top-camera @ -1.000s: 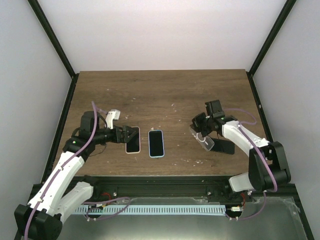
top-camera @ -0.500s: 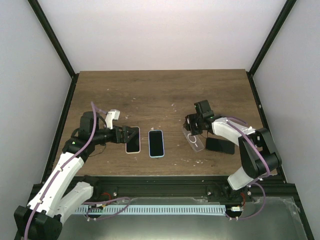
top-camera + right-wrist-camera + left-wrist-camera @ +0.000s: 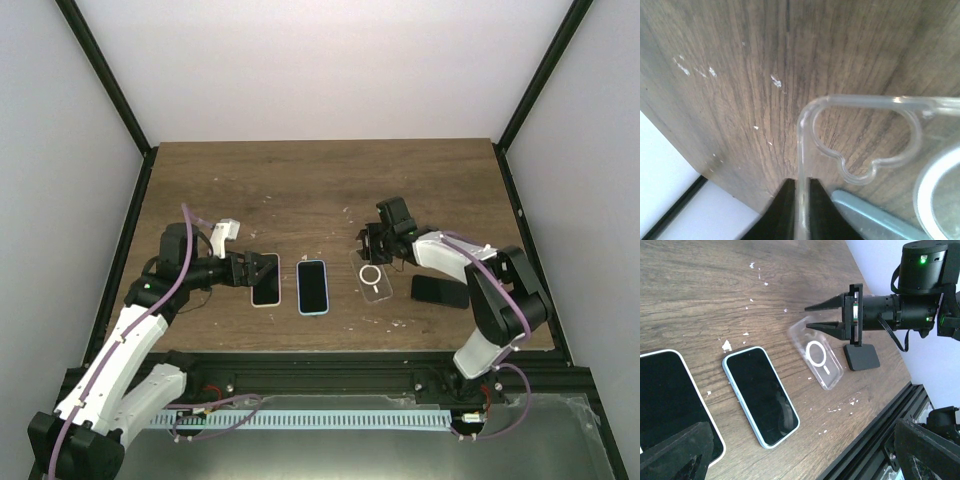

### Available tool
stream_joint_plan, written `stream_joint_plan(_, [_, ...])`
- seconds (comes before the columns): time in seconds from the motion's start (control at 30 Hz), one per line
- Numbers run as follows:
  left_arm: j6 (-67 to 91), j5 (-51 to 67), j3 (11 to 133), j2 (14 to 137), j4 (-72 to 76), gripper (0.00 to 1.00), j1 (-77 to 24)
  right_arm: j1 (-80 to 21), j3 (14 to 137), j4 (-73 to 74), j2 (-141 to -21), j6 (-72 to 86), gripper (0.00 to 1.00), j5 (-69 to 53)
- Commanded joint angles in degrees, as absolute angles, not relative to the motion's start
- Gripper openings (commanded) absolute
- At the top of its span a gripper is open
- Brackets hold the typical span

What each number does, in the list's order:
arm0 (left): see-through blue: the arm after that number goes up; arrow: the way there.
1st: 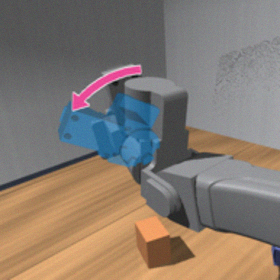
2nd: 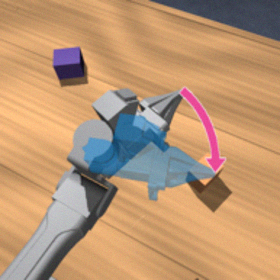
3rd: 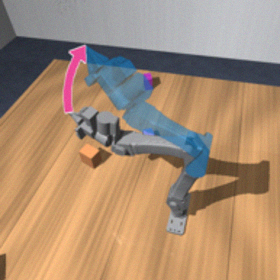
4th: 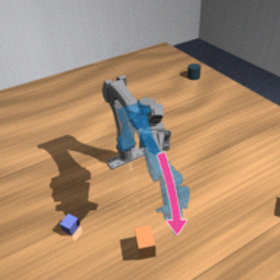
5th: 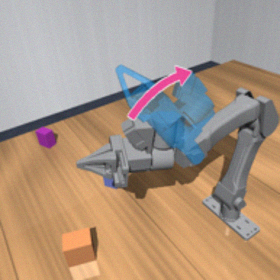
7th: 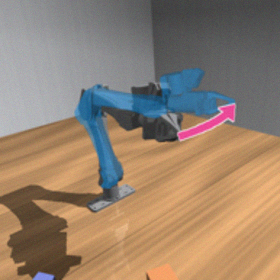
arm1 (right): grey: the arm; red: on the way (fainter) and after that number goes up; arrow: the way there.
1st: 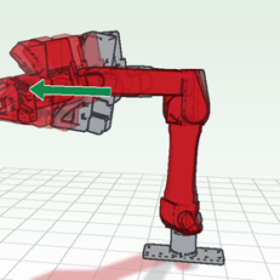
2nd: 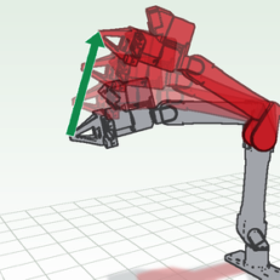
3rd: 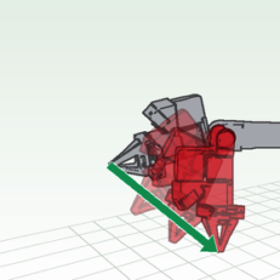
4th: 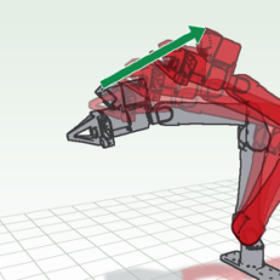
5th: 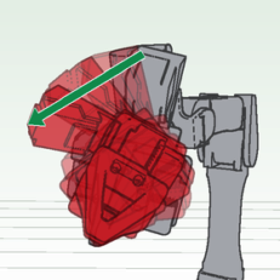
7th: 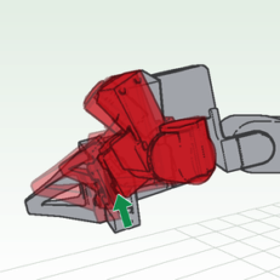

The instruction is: Put the phone into the phone case

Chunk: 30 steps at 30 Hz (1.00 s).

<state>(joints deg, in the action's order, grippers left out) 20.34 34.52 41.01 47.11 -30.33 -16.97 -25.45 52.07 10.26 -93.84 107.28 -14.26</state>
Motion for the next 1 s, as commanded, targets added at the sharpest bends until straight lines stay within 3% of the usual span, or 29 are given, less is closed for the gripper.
stream_joint_plan(0.0, [19.69,33.87,40.49,46.32,-29.8,1.0,-16.96,-26.18,50.97,6.76,-91.04,103.67,0.42,-12.19])
stream_joint_plan(0.1, [19.69,33.92,40.59,46.32,-29.79,1.0,-16.96,-26.11,47.62,5.1,-86.24,98.36,0.62,-10.37])
stream_joint_plan(0.3, [19.6,33.98,40.6,45.78,-29.93,1.0,-16.96,-25.85,46.22,5.85,-75.91,66.27,0.82,-4.29])
stream_joint_plan(0.5, [19.77,34.39,40.35,44.49,-29.5,1.0,-16.96,-25.84,56.73,23.81,-75.19,30.48,0.83,4.67])
stream_joint_plan(0.67, [19.95,35.29,40.32,45.11,-28.96,1.0,-16.97,-25.84,59.59,27.81,-74.33,8.92,0.83,10.38])
stream_joint_plan(0.83, [20.12,35.25,40.12,44.96,-28.73,1.0,-17.57,-25.84,62.58,36.33,-73.73,-15.09,0.81,9.52])
stream_joint_plan(0.97, [20.3,35.47,39.92,45.92,-28.39,1.0,-19.19,-25.84,62.71,45.57,-74.57,-25.04,0.82,8.41])
